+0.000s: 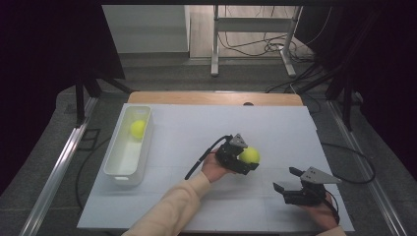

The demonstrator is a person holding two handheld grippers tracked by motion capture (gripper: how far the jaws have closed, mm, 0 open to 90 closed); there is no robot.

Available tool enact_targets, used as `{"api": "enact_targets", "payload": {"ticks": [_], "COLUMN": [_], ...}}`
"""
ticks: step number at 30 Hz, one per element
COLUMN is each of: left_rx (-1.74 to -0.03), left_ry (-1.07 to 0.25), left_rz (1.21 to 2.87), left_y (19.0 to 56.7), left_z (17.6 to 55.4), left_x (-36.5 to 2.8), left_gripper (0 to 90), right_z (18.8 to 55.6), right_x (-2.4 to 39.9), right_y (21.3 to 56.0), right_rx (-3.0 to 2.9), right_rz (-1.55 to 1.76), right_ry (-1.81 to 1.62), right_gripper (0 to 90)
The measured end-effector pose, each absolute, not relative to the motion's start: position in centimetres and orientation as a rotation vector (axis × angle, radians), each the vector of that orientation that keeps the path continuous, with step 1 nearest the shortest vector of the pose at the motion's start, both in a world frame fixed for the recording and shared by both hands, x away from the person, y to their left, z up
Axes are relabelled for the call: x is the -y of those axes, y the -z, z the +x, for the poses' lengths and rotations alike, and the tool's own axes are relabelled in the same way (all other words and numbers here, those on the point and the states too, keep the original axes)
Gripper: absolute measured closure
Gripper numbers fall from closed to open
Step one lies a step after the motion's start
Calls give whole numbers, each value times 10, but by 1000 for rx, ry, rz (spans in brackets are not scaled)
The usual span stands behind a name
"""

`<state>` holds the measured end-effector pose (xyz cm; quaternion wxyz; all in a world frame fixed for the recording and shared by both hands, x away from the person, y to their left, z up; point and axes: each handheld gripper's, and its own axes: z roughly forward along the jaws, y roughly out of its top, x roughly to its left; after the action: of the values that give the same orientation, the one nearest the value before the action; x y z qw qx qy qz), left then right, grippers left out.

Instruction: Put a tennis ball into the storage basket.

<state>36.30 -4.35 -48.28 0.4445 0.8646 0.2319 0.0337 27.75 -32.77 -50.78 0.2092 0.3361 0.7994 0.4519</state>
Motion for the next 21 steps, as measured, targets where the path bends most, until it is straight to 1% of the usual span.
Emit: {"api": "enact_targets", "payload": {"ticks": [21], "left_rx": [-618], "left_ry": [-98], "left_rz": [2112], "left_y": [479], "left_z": [358], "left_x": [19], "left_gripper": [263], "right_z": [277], "right_x": [328], "right_y": [508], "right_rx": [-2220], "right_rz": [936], "right_ry": [-1257], "right_gripper": [143]}}
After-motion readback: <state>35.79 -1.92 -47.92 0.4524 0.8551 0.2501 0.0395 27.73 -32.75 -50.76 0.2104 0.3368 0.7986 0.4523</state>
